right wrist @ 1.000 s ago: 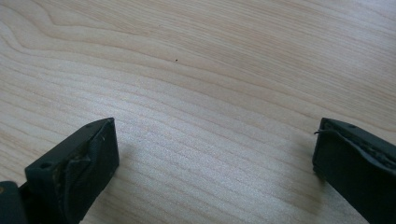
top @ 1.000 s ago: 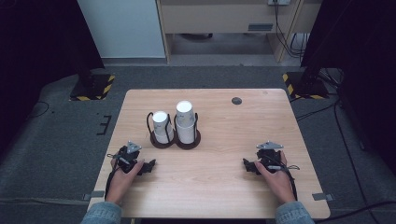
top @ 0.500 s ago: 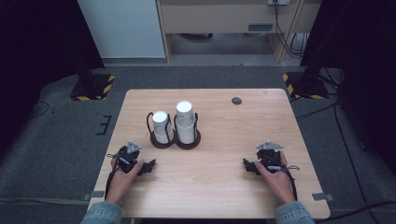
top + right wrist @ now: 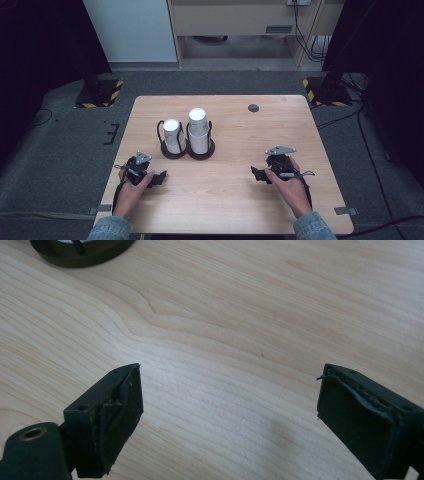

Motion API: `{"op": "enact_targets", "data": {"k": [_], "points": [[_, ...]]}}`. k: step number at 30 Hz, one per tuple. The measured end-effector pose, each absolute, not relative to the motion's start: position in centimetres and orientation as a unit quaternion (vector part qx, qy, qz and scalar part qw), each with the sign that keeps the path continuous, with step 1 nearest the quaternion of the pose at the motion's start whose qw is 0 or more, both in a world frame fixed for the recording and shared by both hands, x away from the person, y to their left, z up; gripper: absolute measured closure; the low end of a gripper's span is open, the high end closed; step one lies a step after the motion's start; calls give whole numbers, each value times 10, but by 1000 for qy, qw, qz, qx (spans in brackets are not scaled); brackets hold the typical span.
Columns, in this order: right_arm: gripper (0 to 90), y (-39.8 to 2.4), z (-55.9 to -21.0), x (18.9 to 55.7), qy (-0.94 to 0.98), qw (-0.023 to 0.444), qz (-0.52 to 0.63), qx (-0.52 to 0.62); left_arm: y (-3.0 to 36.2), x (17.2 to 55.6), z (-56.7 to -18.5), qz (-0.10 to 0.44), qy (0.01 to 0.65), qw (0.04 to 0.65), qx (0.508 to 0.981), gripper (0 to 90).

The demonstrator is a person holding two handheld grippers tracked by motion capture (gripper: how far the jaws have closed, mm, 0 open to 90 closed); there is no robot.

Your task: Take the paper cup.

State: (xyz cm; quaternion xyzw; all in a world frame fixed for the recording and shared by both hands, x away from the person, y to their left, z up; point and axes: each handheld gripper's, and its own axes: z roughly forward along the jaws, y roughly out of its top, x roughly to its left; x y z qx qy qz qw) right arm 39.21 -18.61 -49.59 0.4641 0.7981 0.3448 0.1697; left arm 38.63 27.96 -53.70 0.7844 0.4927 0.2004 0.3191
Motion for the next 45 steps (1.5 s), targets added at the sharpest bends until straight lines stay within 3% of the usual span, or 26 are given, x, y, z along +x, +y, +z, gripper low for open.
{"op": "enact_targets", "data": {"k": [25,32,45], "points": [[179,-117,-421,432,838,148,350,392,280,387,-537,200,492,319,785,0],[149,-91,-401,444,837,127,371,381,280,388,-537,199,491,319,786,0],[123,-64,-387,462,838,133,377,372,280,388,-537,200,490,319,786,0]]}}
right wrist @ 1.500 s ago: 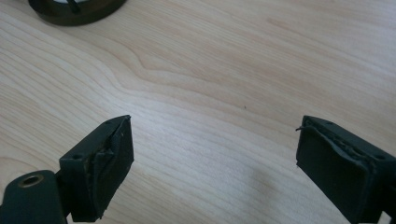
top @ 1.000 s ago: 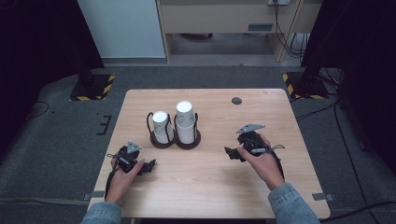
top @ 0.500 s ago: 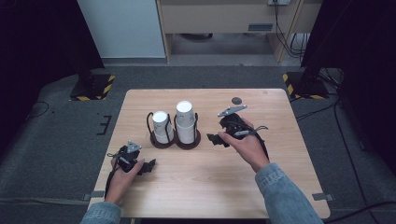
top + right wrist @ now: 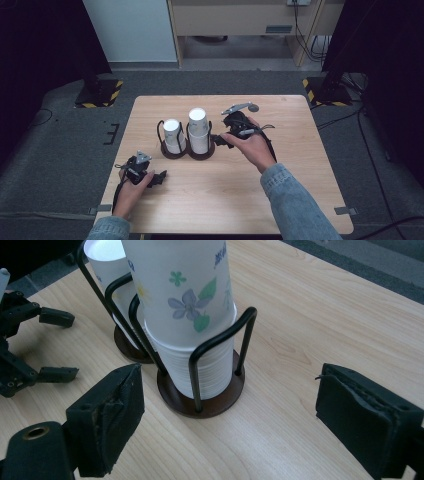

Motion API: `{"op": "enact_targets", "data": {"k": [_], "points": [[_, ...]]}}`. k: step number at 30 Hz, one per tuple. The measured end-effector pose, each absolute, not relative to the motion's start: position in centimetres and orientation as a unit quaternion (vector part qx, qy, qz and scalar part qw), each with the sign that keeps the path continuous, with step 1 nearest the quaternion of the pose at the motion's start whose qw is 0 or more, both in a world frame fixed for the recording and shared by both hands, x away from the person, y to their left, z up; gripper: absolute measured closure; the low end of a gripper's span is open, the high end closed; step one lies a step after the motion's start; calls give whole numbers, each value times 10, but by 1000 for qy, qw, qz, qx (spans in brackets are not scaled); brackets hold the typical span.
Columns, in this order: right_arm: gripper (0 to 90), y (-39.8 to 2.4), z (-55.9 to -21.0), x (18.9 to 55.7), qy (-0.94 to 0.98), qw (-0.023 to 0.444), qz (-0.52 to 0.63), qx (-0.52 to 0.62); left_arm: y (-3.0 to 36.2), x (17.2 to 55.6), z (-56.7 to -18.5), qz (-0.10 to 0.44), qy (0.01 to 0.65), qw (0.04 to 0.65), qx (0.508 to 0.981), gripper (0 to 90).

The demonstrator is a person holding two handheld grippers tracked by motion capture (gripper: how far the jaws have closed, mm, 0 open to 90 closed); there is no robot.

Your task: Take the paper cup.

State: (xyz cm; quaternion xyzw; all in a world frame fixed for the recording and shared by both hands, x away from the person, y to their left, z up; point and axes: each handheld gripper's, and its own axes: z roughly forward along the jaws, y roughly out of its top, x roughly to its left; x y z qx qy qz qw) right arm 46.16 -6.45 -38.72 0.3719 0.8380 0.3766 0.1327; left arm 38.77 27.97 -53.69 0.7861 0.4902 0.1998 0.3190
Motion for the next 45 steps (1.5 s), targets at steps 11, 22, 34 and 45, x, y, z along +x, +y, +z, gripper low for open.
{"op": "enact_targets", "data": {"k": [11,22,34,45], "points": [[176,-46,-375,477,838,132,385,363,279,388,-537,200,492,321,784,0],[140,-28,-365,485,841,133,387,355,280,388,-537,201,491,321,785,0],[121,-8,-367,492,845,128,387,345,280,388,-537,200,491,321,785,0],[138,3,-379,501,846,122,383,351,280,388,-537,200,490,320,786,0]]}}
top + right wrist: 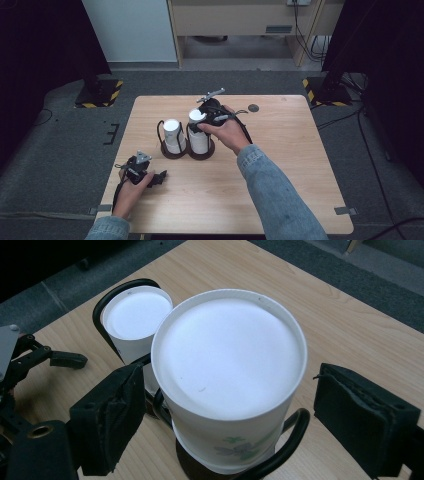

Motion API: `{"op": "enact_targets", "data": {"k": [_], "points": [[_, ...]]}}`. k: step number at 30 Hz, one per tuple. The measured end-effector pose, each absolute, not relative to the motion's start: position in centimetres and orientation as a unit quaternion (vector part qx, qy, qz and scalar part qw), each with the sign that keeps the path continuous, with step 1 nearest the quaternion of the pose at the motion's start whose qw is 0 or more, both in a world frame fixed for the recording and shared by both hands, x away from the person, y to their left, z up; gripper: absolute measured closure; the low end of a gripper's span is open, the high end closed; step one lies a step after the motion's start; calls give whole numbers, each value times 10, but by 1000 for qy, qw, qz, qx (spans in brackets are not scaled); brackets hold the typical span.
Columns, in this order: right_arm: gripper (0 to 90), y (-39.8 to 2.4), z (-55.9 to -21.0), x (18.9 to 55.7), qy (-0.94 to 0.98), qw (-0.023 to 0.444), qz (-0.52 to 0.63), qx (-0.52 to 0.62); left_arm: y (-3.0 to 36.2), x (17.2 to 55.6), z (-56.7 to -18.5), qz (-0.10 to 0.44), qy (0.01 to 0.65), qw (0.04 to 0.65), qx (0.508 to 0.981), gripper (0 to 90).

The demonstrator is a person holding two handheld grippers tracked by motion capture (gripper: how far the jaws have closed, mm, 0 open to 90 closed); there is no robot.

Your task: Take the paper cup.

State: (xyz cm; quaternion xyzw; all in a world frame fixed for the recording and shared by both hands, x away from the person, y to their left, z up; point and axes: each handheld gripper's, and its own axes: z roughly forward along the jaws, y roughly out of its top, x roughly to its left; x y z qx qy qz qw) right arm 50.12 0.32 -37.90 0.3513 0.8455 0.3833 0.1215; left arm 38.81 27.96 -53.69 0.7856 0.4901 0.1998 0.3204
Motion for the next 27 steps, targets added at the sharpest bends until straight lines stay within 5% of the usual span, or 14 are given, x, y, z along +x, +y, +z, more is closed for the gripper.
{"op": "enact_targets", "data": {"k": [27], "points": [[302,9,-382,502,852,126,375,344,279,388,-537,199,489,321,786,0]]}}
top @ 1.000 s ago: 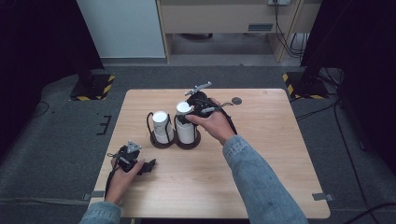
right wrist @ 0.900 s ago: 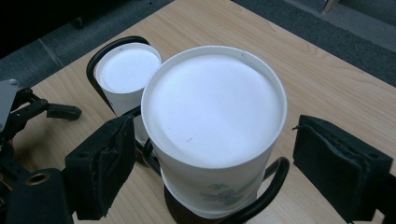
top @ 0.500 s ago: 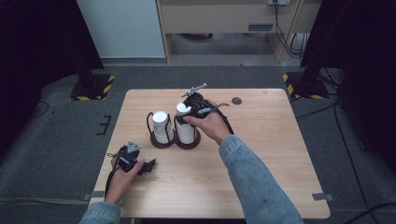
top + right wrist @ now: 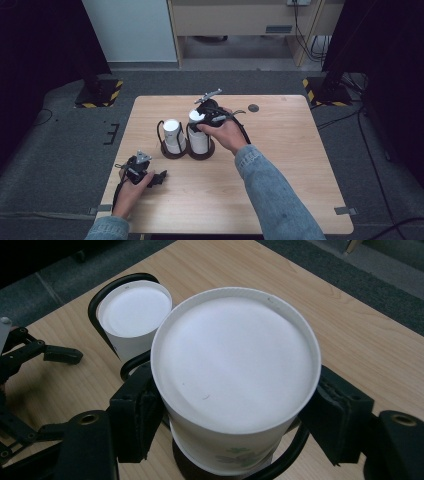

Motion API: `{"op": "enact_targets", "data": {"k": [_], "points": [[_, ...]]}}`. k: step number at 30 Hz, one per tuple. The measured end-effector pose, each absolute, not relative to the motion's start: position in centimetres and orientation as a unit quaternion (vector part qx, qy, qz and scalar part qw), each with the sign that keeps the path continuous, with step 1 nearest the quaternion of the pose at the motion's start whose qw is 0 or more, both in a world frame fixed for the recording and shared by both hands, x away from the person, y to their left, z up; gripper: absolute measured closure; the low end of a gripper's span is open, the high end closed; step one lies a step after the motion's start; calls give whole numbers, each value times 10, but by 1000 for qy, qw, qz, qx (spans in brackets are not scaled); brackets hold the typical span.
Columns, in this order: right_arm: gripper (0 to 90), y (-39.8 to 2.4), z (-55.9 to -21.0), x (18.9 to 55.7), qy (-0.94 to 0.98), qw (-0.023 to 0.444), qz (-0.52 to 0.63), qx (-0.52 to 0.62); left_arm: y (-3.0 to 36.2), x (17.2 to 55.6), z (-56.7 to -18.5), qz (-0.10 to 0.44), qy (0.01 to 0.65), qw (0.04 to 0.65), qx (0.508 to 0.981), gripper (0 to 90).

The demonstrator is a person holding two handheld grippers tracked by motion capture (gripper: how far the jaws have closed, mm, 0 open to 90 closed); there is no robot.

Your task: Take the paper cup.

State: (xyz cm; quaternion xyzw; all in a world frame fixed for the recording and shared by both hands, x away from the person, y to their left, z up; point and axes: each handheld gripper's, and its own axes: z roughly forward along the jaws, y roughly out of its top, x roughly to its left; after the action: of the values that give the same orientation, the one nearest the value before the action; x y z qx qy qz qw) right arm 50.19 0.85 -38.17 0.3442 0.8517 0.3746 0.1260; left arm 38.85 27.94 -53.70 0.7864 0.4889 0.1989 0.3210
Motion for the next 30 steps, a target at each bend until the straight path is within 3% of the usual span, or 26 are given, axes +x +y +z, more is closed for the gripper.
{"op": "enact_targets", "data": {"k": [30], "points": [[336,4,-365,498,850,134,388,330,279,388,-537,193,488,325,786,0]]}}
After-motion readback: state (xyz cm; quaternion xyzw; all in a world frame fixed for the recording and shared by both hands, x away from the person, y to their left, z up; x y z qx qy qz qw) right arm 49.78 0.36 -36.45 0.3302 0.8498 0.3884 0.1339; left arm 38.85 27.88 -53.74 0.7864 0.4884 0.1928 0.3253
